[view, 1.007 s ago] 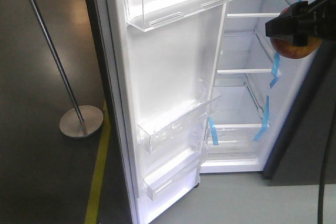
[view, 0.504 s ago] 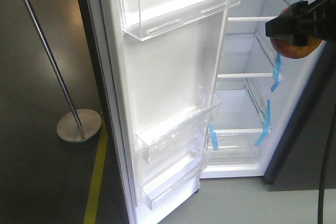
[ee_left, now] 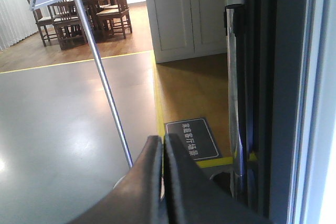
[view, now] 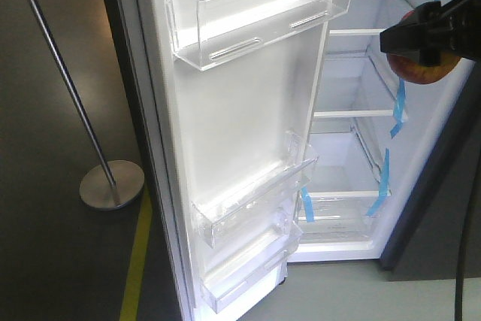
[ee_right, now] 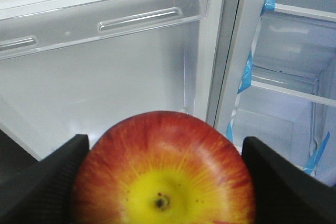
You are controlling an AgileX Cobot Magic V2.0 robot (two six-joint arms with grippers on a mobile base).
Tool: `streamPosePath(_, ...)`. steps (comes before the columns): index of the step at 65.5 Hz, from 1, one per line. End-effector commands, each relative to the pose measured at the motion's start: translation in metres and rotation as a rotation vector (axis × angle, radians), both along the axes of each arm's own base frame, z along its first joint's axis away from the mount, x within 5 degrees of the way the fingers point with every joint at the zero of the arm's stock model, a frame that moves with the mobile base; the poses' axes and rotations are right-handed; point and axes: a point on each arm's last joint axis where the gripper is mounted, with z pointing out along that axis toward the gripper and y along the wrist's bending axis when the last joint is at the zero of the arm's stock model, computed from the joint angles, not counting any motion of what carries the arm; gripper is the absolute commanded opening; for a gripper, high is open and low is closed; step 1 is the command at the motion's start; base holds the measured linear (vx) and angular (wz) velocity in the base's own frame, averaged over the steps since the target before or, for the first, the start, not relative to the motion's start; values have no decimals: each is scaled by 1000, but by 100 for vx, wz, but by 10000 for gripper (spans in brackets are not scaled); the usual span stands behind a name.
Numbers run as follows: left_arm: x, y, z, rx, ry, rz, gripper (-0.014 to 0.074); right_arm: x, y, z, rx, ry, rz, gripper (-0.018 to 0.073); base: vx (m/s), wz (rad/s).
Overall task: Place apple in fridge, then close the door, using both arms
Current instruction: 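Bring the held apple up to the refrigerator shelves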
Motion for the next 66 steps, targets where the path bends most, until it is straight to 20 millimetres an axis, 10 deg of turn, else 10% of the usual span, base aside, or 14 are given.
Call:
streamPosePath(1,0,-2,3,0,-73,-18,-8,-6,0,22,32,-113,-23,133,5,0)
streamPosePath(66,0,-2,3,0,-73,-18,-8,-6,0,22,32,-113,-23,133,5,1)
